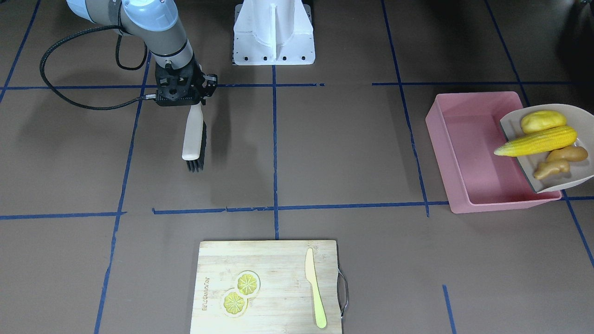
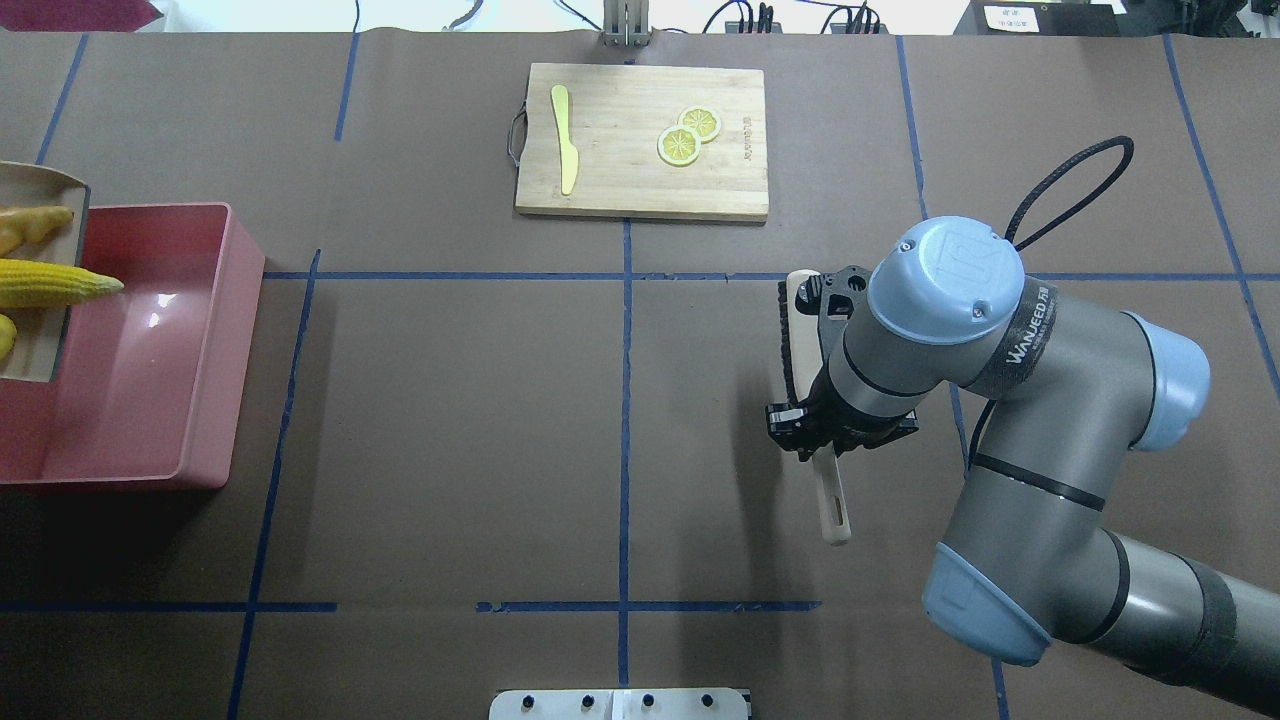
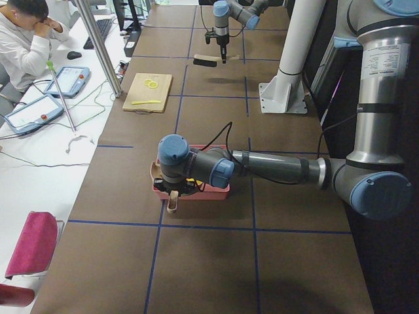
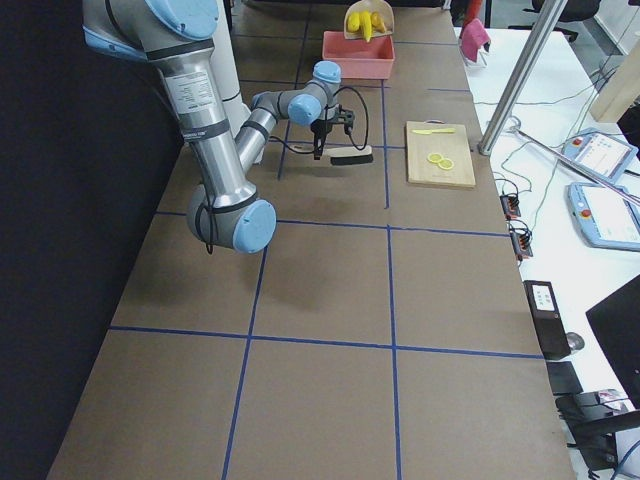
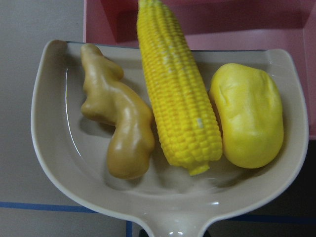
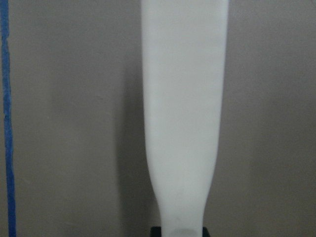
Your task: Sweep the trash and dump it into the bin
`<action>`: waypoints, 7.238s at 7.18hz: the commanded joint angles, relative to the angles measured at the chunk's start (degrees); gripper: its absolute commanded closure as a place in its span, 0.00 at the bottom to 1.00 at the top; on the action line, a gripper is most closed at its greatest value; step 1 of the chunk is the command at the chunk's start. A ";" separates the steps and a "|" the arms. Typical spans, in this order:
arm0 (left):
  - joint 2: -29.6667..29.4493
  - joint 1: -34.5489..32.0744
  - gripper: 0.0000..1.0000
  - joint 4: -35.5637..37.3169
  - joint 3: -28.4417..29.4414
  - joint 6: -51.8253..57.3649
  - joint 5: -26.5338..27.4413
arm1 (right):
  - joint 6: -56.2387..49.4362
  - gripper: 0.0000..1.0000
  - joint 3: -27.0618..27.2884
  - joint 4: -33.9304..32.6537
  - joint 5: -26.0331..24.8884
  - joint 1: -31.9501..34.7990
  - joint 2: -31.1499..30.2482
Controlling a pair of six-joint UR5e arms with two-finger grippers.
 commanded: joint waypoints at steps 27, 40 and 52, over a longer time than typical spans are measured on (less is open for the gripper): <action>-10.38 15.86 1.00 -18.54 -12.99 -78.32 -7.17 | 0.06 1.00 -0.09 0.28 -0.78 -0.80 -0.09; -21.82 52.55 0.32 -21.45 -3.32 -58.10 16.38 | 1.55 1.00 0.09 0.45 -0.88 -0.80 0.18; -13.37 14.71 0.00 8.93 -8.15 -63.72 3.38 | -13.53 1.00 4.66 0.36 3.41 9.90 -9.56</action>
